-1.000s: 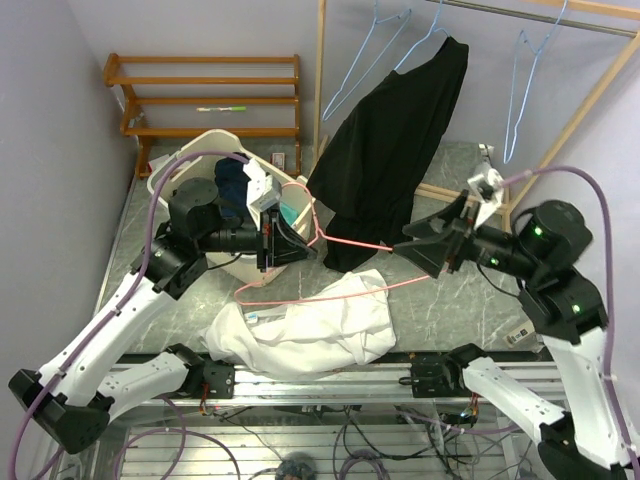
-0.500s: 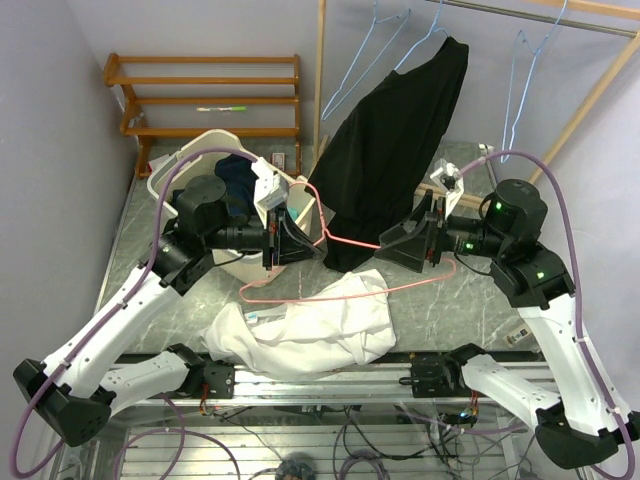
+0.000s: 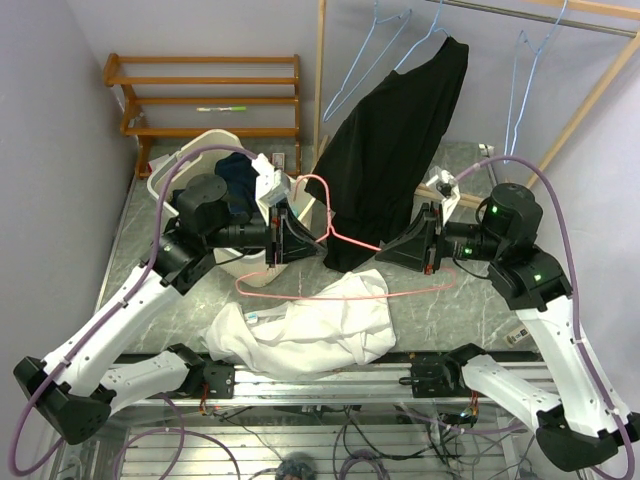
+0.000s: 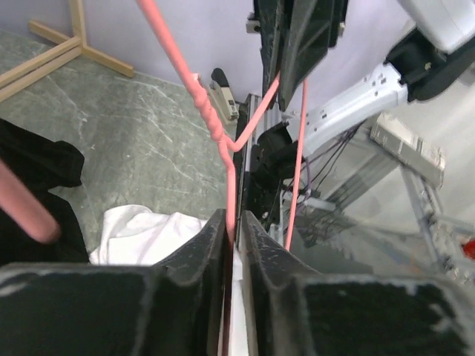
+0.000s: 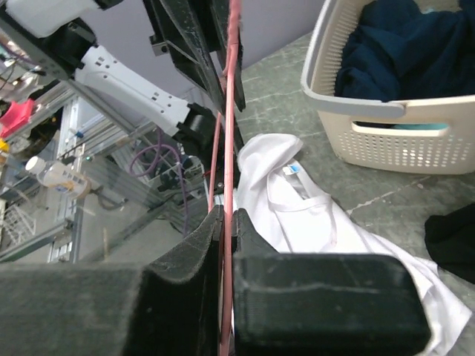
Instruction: Remove the t-shirt from the hanger
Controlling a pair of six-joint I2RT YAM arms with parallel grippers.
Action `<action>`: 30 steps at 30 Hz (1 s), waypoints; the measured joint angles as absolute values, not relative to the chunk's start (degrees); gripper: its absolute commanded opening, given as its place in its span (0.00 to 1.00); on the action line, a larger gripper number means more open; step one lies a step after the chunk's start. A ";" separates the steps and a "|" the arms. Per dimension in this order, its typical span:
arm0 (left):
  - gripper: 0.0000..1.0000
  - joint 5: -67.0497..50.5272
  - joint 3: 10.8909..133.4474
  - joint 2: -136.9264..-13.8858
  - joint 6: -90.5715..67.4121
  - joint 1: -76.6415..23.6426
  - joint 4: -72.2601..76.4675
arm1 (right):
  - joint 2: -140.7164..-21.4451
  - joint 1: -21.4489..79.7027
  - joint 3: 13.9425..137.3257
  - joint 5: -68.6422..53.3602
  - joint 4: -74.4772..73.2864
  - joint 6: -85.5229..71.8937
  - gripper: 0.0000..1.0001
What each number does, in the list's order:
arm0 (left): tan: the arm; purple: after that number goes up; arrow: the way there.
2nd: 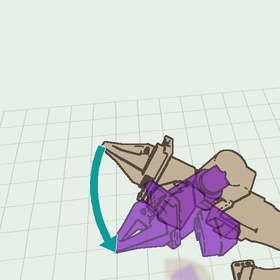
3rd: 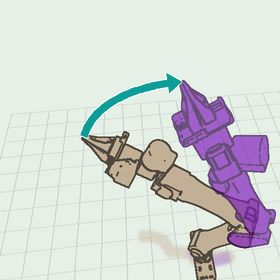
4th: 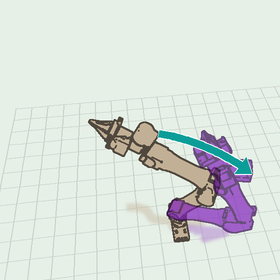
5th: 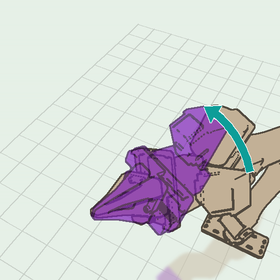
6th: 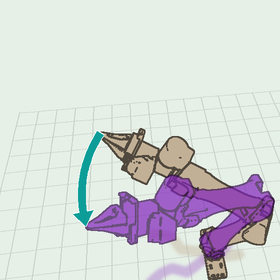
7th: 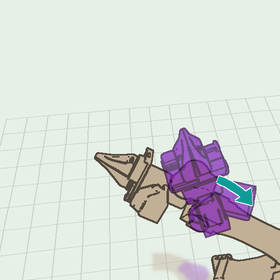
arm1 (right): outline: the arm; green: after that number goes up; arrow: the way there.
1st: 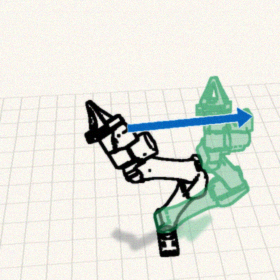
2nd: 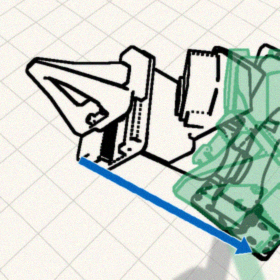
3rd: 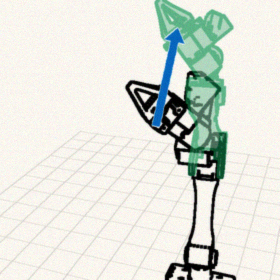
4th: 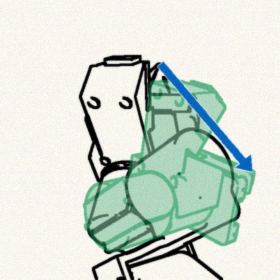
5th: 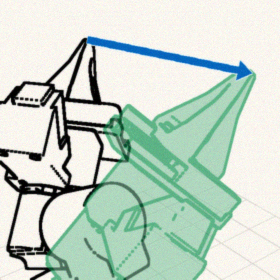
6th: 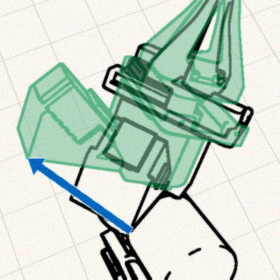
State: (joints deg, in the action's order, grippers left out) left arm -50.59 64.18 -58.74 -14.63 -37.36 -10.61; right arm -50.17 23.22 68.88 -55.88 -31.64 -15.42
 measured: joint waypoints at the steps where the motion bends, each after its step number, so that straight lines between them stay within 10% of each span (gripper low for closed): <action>1: 0.46 -49.58 64.25 -58.72 -14.61 -37.43 -10.61 | -50.00 23.22 68.93 -55.20 -31.81 -15.35 0.00; 5: 0.91 -43.70 64.77 -57.45 -14.20 -37.45 -11.18 | -48.75 23.27 70.19 -48.47 -34.63 -15.40 0.00; 8: 0.97 -37.41 64.79 -53.91 -13.85 -37.45 -12.80 | -47.31 23.31 72.34 -41.23 -36.23 -15.59 0.00; 19: 0.84 -11.64 58.26 -33.89 -13.87 -37.45 -16.45 | -42.87 23.31 88.33 -10.55 -40.01 -16.95 0.00; 30: 0.35 7.90 47.90 -24.23 -17.43 -37.47 -26.96 | -46.50 23.27 92.29 25.02 -37.91 -17.41 0.00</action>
